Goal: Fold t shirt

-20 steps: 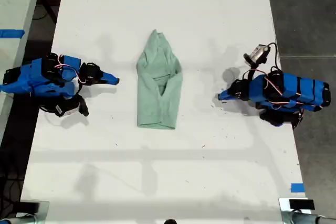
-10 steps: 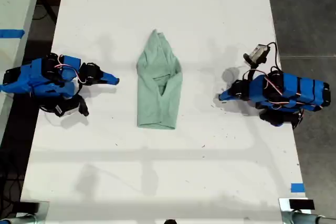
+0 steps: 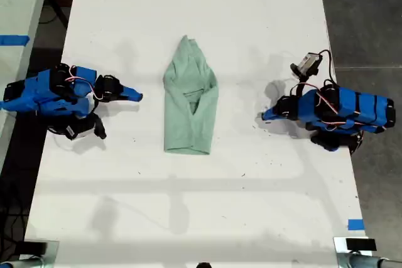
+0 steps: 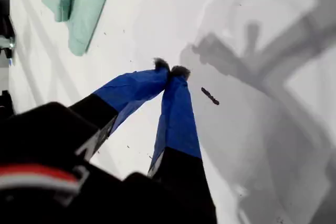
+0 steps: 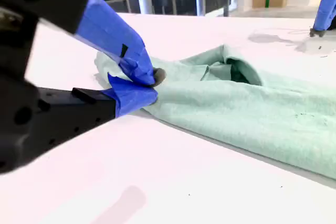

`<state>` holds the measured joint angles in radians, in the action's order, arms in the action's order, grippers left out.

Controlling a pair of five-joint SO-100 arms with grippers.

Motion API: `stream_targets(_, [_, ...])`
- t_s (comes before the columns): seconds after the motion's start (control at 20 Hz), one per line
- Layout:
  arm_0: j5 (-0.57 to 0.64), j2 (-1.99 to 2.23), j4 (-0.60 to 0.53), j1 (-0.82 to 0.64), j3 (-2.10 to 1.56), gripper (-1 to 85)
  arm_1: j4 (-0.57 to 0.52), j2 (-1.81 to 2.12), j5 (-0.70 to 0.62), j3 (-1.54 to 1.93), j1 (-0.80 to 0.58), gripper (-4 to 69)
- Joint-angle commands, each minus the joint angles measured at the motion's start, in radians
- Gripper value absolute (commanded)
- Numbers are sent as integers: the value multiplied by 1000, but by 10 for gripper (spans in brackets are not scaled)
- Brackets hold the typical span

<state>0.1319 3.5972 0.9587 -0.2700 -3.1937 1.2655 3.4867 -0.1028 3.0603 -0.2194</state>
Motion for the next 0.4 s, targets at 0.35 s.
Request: stream_targets(0.35, [-20,6,2,-8,-5,-2,-6,14,21,57,-3,19])
